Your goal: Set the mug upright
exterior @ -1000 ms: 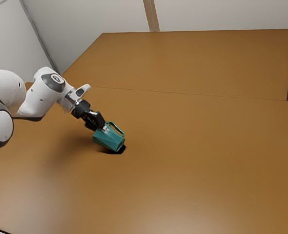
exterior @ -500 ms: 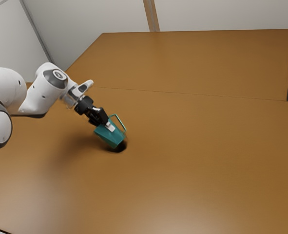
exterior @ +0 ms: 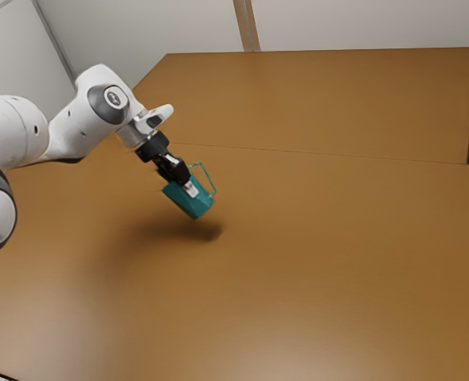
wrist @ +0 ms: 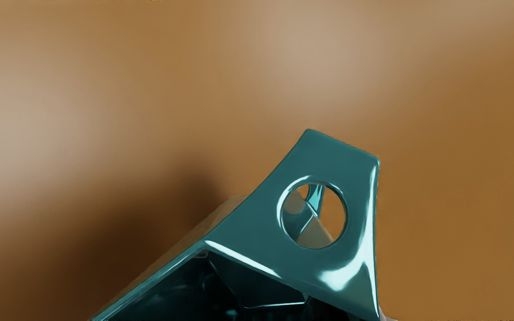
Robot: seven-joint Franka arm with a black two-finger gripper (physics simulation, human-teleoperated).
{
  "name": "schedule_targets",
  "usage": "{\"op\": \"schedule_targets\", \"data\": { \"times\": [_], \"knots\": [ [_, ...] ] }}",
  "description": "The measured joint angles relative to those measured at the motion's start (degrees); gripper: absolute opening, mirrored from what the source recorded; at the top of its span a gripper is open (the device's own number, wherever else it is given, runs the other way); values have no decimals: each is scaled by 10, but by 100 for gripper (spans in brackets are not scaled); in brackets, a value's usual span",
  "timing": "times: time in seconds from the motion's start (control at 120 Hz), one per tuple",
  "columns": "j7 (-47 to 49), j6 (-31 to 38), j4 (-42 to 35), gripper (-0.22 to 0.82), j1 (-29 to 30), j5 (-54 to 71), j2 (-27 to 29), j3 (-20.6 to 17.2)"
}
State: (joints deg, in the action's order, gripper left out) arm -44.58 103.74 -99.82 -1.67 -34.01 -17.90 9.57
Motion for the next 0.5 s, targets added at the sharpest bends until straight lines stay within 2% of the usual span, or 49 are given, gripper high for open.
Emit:
{"op": "schedule_targets", "data": {
  "times": [0.183, 0.5],
  "knots": [
    [18, 37, 1, -18, -37, 93, 1, 1],
    [54, 110, 4, -18, -59, 253, -6, -11]
  ]
}}
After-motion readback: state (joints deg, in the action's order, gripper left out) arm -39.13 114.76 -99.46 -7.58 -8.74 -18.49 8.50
